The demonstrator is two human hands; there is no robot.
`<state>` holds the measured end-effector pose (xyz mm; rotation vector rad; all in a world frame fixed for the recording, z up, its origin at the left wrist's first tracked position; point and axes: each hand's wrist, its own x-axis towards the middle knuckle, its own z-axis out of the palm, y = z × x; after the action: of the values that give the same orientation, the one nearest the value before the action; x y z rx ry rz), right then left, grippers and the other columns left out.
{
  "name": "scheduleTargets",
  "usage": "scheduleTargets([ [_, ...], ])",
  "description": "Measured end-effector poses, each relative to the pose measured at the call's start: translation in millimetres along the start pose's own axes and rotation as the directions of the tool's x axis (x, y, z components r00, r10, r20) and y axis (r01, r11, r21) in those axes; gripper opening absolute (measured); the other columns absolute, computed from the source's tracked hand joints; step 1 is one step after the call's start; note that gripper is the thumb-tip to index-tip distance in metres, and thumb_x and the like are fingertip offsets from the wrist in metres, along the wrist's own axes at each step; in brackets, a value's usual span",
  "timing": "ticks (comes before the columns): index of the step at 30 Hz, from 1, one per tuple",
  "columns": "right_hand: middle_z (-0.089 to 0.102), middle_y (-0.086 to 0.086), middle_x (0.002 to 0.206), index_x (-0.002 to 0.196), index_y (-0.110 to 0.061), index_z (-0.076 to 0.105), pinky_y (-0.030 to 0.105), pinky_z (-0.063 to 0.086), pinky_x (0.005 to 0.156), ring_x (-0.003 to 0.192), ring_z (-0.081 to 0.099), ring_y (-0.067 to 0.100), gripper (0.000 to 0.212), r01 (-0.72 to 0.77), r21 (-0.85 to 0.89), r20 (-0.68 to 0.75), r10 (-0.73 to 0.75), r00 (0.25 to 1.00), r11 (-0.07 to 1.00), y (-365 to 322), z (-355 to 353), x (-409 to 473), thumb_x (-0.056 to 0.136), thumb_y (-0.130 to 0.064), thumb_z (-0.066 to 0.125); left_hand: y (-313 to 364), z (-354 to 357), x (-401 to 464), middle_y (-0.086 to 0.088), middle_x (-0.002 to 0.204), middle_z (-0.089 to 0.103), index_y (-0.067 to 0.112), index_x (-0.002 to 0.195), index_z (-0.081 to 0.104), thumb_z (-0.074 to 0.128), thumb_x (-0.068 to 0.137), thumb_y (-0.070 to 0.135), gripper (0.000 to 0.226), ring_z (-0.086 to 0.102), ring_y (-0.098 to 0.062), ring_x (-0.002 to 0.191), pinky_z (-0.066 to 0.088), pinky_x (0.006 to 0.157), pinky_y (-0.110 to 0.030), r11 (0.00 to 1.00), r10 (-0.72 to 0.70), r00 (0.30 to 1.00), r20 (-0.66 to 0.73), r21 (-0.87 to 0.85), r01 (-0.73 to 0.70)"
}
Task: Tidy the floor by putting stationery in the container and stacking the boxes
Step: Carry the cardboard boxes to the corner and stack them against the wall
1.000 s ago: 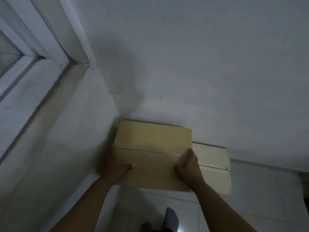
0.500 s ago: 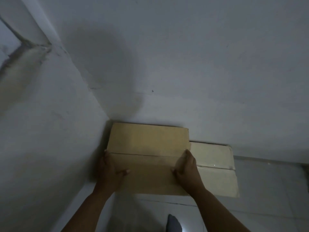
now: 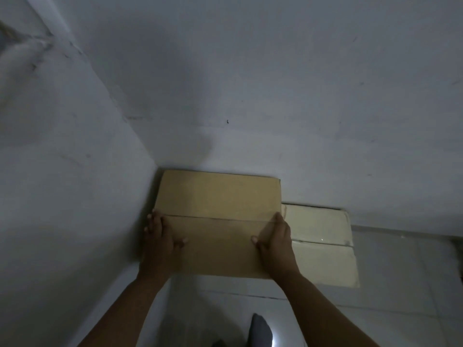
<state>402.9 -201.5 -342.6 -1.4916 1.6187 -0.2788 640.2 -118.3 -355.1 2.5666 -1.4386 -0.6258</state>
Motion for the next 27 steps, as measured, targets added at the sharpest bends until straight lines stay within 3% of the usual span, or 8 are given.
scheduleTargets([
  [20,0.011,0.001,0.154,0.150,-0.023,0.003,0.047,0.027,0.113,0.140,0.020,0.027,0.089,-0.035,0.059,0.038,0.033,0.999,0.998,-3,10,5,0.086,-0.030,0.065,-6,0,16,-0.023,0.156,-0.012,-0.007,0.146,-0.001,0.045,0.095,0.039,0.083,-0.012,-0.036,0.146,-0.005,0.117,-0.040,0.982,-0.015,0.997,0.075,0.186,0.001],
  [27,0.009,0.000,0.154,0.150,-0.023,0.000,0.045,0.025,0.115,0.141,0.018,0.027,0.092,-0.030,0.034,0.021,0.029,0.999,0.999,2,16,12,0.085,-0.030,0.066,-10,4,21,-0.026,0.156,-0.008,-0.009,0.145,0.003,0.048,0.093,0.038,0.084,-0.009,-0.038,0.146,-0.003,0.117,-0.043,0.973,0.001,0.998,0.069,0.228,-0.016],
])
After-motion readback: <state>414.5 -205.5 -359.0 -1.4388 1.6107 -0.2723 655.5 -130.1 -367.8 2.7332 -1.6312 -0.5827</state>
